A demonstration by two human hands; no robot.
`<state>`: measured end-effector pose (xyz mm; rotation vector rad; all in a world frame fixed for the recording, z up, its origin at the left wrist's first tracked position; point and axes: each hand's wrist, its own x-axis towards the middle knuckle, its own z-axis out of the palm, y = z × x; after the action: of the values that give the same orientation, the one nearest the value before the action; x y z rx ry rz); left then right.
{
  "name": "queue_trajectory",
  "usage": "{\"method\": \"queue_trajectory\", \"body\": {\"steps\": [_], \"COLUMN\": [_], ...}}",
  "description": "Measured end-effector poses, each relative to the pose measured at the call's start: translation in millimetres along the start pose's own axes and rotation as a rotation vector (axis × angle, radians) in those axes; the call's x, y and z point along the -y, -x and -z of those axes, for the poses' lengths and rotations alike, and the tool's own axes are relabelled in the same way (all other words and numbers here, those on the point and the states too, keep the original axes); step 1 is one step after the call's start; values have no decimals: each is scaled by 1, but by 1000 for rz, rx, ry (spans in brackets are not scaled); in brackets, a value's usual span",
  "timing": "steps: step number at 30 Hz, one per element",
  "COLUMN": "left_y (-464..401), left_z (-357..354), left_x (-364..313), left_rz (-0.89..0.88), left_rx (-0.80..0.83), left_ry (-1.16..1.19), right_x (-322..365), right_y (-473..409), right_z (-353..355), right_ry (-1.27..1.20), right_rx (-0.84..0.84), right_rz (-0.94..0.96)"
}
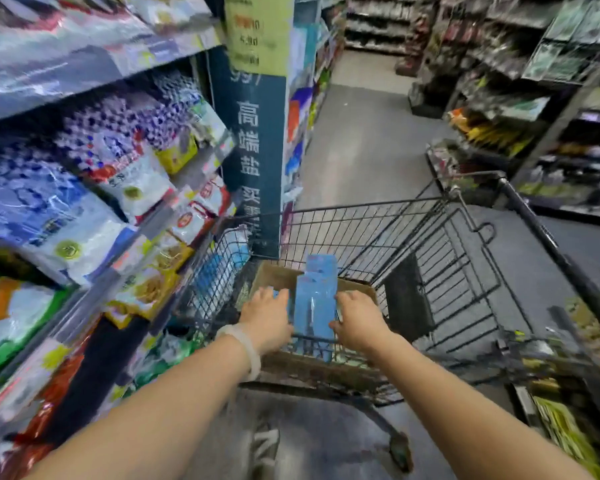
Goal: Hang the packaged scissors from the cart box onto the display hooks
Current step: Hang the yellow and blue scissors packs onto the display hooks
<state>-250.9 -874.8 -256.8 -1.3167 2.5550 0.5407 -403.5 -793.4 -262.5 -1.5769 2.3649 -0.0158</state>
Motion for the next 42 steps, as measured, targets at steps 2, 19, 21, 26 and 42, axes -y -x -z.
{"method": "queue_trajectory", "body": {"steps": [2, 19, 21, 26, 42], "left_y": [-46, -278, -289, -299, -306], "left_z": [9, -70, -88, -124, -172], "left_x": [7, 52, 51, 39, 25], "left_rz": [-16, 108, 148, 198, 508], "left_rx": [16, 573, 582, 611, 381], "left_ry": [12, 337, 382, 482, 849], "right_x": [-8, -61, -66, -82, -80], "right_y": [-47, -245, -254, -265, -249], "right_z": [-1, -135, -155, -188, -203], "right_ry": [-64, -759, -811, -726, -1108], "right_rx": [28, 293, 289, 355, 140], "right_rz": [-59, -530, -613, -675, -811]}}
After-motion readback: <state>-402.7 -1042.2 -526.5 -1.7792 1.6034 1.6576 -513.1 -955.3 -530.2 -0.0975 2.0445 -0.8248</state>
